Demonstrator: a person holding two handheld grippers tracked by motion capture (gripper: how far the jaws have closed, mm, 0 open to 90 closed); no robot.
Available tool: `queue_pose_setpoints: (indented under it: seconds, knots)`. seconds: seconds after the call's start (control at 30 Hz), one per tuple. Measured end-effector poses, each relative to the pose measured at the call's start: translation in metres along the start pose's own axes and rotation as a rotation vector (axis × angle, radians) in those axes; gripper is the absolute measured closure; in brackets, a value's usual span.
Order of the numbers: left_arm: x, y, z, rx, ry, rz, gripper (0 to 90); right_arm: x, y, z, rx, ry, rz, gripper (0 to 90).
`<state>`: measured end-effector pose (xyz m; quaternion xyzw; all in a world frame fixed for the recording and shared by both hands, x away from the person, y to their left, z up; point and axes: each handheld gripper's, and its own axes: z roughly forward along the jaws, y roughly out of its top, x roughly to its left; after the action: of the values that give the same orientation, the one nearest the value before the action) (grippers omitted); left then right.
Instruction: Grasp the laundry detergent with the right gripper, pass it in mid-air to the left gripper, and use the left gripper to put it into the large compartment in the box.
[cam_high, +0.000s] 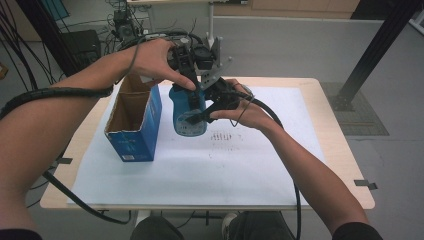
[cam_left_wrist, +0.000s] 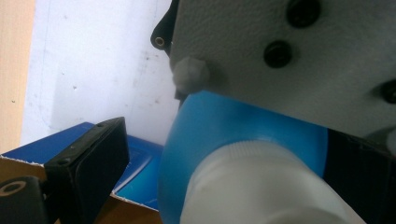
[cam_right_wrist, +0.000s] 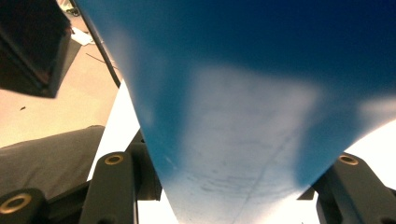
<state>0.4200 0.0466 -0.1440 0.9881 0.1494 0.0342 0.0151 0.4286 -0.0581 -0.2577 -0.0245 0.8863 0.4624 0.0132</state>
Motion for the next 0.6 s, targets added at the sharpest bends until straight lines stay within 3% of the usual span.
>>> queue_pose_setpoints:
  seconds: [0.6]
  knots:
    - [0.0011,-0.0017,0.0022,0.002,0.0,0.004,6.6,-0.001,0.0001,0.001,-0.005,0.004,-0.002,43.8]
